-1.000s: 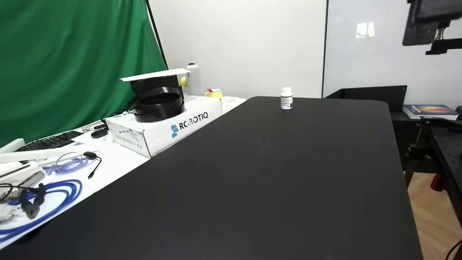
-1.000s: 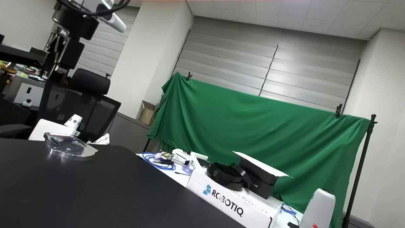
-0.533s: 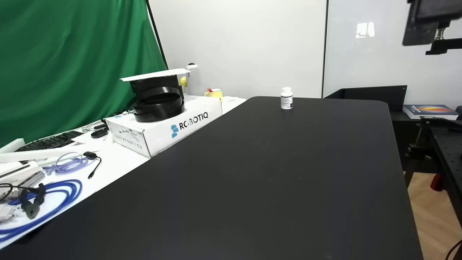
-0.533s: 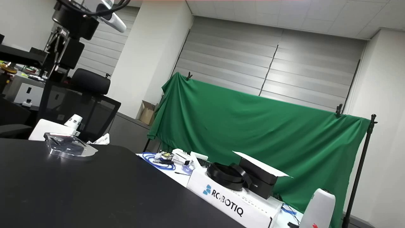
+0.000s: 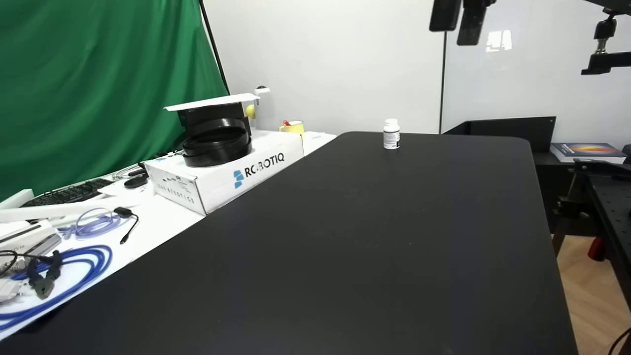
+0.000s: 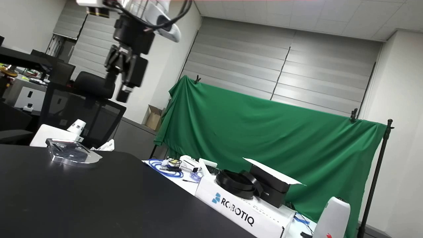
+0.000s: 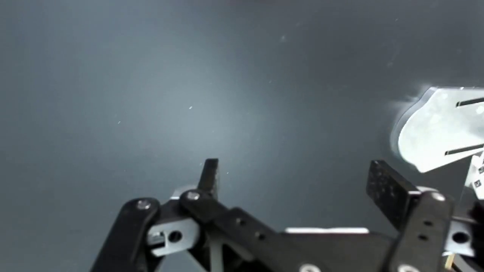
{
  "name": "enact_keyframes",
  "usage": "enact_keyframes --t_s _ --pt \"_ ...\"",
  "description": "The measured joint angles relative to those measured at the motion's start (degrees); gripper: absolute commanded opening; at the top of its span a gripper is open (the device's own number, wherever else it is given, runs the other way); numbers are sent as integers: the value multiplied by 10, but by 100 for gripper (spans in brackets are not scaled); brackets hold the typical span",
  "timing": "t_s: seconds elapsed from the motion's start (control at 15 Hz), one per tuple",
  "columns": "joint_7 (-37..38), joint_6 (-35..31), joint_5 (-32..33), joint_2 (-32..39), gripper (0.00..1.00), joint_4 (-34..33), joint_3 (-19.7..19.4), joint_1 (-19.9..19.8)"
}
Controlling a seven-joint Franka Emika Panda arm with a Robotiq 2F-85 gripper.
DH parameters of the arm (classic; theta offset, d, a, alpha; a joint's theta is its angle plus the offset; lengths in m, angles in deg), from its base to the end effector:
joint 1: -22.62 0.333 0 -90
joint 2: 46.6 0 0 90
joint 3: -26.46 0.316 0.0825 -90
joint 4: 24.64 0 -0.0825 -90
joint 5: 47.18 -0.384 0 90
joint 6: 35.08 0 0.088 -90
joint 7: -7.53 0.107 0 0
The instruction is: Move the bottle to the left
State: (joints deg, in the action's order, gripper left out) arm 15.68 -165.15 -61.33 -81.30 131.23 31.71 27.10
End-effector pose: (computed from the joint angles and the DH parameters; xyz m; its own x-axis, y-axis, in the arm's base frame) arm 0.3574 0.0661 0.4190 0.9830 -0.1386 0.1202 -0.1162 -0.9773 -0.1770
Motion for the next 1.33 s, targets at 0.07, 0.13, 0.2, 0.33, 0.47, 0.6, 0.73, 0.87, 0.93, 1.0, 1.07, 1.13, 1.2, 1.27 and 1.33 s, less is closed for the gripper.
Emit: enact_keyframes --t_s 0.07,0.13,0.2,0.33,0.47,0.6,0.73,0.87,0.93,1.0,1.07,1.13,1.2,1.27,1.33 --pt "-20 -7 12 17 100 -16 -19 -17" --pt "-40 -13 21 39 100 -35 -38 -32" --pt "-59 -19 27 61 100 -57 -55 -43" --pt "-89 -22 29 114 100 -107 -86 -58" --pt "-105 -22 29 167 100 -159 -108 -68" --pt "-111 -21 30 219 100 -212 -122 -79" --pt "-113 -19 30 262 100 -259 -132 -92" --pt "-114 -15 32 298 100 -304 -141 -107" --pt "-114 -13 34 312 100 -324 -147 -115" --pt "-114 -8 38 326 100 -344 -153 -123" --pt "-114 -5 41 337 100 -362 -158 -132" --pt "-114 -3 42 348 100 -381 -166 -142" --pt "-115 0 42 358 100 -397 -173 -152" --pt "-116 2 42 367 100 -414 -180 -161" --pt "-118 4 42 378 100 -431 -187 -172"
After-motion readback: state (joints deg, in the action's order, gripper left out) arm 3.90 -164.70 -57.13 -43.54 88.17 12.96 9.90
